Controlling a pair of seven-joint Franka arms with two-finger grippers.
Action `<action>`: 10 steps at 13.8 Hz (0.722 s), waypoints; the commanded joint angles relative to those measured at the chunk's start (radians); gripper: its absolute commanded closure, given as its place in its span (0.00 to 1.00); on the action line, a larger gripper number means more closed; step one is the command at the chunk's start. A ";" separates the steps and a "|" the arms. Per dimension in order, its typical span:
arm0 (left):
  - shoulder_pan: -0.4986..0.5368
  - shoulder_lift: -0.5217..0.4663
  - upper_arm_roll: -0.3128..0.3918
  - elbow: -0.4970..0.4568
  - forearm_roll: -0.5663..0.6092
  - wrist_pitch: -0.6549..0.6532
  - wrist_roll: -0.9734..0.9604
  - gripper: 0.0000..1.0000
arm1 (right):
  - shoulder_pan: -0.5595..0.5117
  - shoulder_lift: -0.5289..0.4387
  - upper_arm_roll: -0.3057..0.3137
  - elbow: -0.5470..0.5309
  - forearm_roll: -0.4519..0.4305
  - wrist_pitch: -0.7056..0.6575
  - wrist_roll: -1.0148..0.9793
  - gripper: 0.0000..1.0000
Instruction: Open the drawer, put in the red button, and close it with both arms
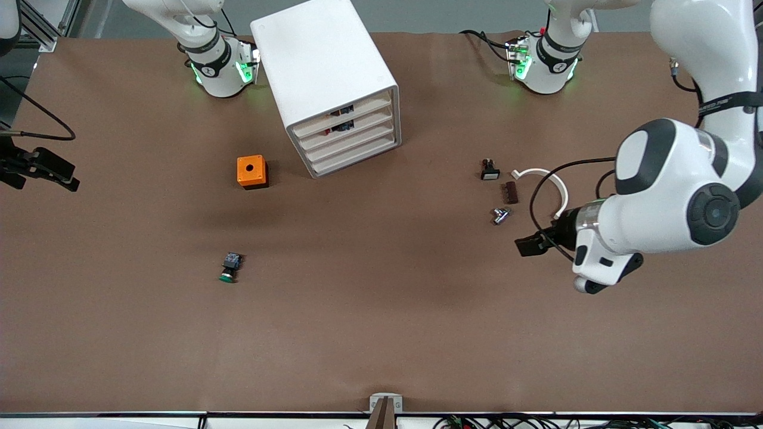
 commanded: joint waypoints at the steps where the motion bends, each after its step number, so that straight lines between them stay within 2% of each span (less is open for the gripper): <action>1: 0.013 -0.039 -0.011 -0.032 0.058 -0.015 0.022 0.00 | -0.013 0.002 0.006 0.015 0.037 -0.025 -0.014 0.00; 4: 0.037 -0.073 -0.015 -0.067 0.069 -0.081 0.080 0.00 | -0.013 0.002 0.006 0.015 0.035 -0.028 -0.015 0.00; 8: 0.068 -0.179 -0.001 -0.139 0.078 -0.121 0.240 0.00 | -0.013 0.001 0.006 0.013 0.035 -0.028 -0.015 0.00; 10: 0.050 -0.264 0.080 -0.221 0.078 -0.130 0.332 0.00 | -0.013 0.001 0.006 0.013 0.035 -0.028 -0.015 0.00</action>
